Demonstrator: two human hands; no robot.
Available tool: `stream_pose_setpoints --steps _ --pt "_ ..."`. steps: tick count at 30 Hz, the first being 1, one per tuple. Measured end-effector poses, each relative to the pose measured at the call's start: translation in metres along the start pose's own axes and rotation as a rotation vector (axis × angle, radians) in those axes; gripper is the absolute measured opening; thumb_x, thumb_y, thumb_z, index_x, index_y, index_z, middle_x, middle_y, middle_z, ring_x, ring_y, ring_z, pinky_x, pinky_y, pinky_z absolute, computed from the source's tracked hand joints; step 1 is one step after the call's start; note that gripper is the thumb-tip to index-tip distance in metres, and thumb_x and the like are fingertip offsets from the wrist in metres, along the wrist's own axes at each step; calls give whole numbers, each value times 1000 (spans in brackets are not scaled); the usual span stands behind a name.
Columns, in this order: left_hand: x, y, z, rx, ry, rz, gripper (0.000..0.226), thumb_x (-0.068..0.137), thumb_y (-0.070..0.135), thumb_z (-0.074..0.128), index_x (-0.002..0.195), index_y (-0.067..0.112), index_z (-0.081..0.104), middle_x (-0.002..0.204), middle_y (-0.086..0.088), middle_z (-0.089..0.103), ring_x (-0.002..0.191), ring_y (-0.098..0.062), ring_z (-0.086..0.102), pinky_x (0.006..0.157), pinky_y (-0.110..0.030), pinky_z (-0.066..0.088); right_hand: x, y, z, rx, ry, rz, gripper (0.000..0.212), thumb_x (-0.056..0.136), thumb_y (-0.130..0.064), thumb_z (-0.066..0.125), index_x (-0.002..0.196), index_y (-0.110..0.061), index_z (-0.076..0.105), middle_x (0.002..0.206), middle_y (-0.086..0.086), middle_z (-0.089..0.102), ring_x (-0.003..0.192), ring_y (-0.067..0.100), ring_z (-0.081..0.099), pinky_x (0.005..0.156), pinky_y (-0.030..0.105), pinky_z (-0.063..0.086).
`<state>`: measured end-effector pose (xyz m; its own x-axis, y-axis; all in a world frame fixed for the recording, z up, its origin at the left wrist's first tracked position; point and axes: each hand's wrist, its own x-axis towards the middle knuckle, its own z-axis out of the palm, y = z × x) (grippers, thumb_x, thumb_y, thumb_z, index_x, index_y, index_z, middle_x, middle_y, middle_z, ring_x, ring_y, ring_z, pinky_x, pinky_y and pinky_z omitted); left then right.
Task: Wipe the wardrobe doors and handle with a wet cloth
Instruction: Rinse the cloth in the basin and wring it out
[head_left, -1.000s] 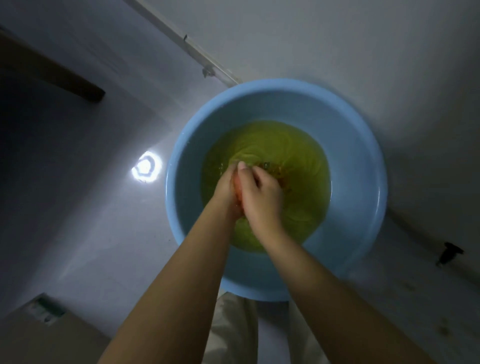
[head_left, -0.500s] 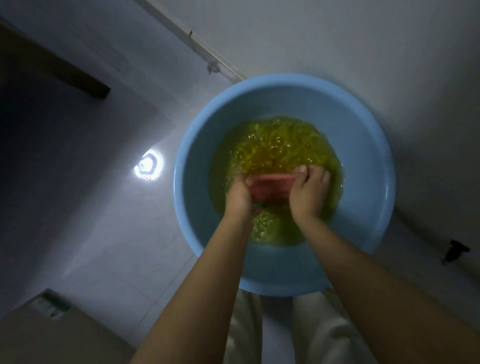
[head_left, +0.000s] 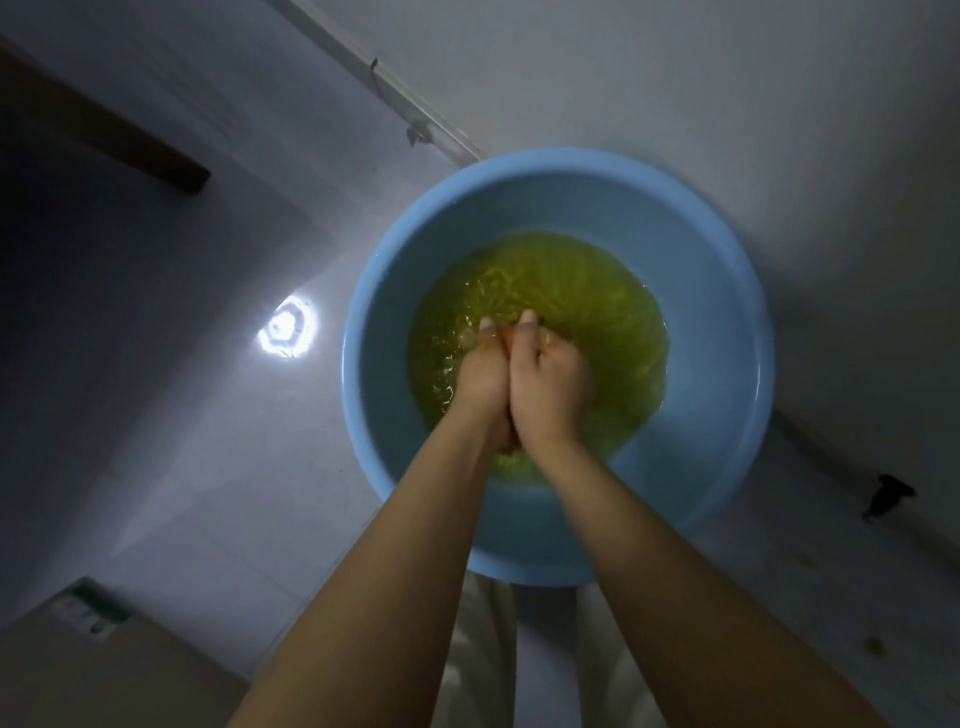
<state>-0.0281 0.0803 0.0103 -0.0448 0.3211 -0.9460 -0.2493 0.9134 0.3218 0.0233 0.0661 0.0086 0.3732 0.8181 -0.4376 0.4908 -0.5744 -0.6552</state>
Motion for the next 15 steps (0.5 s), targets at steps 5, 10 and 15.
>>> stream_pose_setpoints --steps 5,10,15 --pt "-1 -14 9 -8 115 -42 61 101 50 23 77 12 64 64 -7 66 67 -21 65 64 -31 56 35 32 4 -289 -195 -6 55 103 -39 30 55 -18 47 52 -1 46 49 17 46 48 25 28" --pt "9 -32 -1 -4 213 -55 56 92 59 32 118 18 59 126 -8 57 114 -27 55 100 -48 44 47 76 -15 -234 74 193 42 103 -37 28 110 -6 56 102 8 54 93 23 55 69 29 39" --pt "21 -34 -11 25 195 -128 47 92 49 36 132 26 48 134 -4 48 118 -28 48 92 -48 44 19 85 0 -161 -99 435 47 103 -33 32 145 -15 30 150 9 24 134 30 30 103 43 36"
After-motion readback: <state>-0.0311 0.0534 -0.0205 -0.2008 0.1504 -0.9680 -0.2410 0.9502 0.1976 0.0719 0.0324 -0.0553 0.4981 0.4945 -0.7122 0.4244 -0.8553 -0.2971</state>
